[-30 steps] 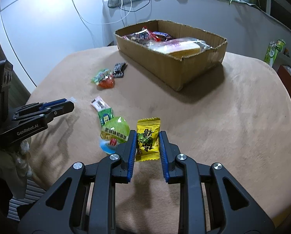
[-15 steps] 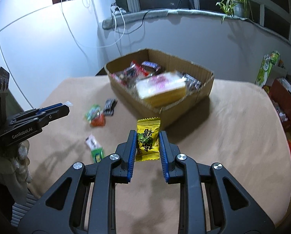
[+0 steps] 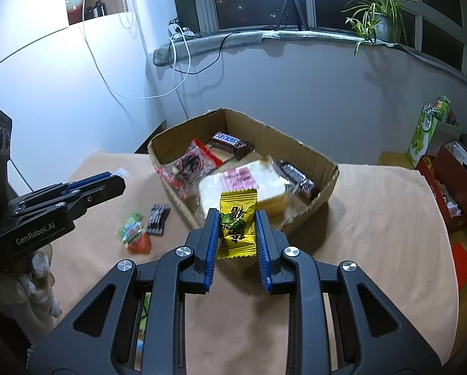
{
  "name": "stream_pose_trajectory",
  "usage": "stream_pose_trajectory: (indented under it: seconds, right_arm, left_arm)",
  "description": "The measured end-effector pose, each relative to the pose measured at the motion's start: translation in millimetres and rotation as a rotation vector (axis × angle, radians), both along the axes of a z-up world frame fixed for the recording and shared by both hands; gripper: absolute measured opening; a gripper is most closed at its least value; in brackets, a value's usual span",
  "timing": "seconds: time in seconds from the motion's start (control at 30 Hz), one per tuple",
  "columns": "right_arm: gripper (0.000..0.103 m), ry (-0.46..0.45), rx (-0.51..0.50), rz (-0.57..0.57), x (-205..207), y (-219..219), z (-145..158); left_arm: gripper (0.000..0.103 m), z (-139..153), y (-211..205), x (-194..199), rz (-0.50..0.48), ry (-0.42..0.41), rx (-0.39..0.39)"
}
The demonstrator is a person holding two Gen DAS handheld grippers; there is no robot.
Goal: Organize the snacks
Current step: 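Carry both candies into the box and open both grippers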
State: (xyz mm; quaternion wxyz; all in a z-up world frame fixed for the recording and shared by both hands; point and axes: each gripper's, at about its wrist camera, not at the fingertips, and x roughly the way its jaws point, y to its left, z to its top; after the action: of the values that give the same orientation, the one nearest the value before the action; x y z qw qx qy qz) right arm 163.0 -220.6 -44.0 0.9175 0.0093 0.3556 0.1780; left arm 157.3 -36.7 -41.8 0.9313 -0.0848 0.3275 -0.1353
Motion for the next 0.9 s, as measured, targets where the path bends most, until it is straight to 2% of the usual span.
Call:
stream_pose_trajectory:
  seconds: [0.4, 0.9]
  right_arm:
    - [0.024, 0.038, -0.01, -0.031, 43, -5, -9]
    - [0.024, 0.082, -0.007, -0.05, 64, -11, -26]
  left_arm:
    - [0.022, -7, -15, 50, -0.011, 0.034, -0.002]
    - [0.022, -25, -24, 72, -0.013, 0.087, -0.001]
